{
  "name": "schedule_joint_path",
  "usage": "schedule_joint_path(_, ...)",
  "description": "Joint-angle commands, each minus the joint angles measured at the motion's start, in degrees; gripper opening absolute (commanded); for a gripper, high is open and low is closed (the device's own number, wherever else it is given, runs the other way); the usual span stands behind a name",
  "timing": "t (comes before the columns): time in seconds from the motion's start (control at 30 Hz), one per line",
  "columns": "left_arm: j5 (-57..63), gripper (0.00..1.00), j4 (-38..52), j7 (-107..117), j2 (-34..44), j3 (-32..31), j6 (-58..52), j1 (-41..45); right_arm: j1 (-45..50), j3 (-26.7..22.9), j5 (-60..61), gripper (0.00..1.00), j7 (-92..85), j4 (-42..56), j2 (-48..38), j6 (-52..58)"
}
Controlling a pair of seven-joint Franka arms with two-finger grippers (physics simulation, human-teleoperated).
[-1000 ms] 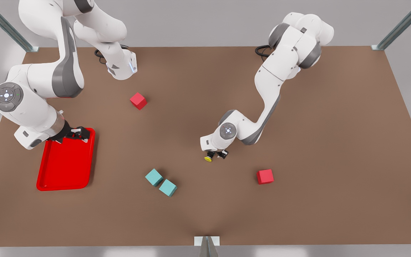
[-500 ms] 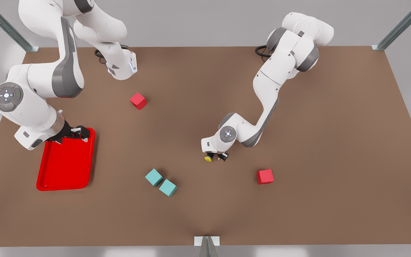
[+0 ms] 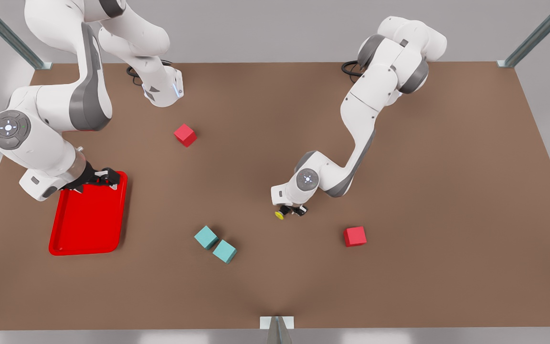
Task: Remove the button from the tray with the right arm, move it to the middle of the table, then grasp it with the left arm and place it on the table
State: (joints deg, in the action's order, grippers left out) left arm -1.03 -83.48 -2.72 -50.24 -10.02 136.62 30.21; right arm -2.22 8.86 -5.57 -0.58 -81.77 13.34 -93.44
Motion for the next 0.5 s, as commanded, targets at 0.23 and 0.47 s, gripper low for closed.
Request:
schedule_joint_path(0.23,0.0,0.70,0.0,-0.2,-0.6,-0.1,0.2,0.1,-0.1,0.0,0.0,1.00,-0.9,0.0,-0.1,0.0)
schedule_joint_path(0.47,0.0,0.61,0.0,-0.2,-0.5,-0.1,0.2,0.5,-0.1,0.0,0.0,1.00,-0.9,0.0,-0.1,0.0)
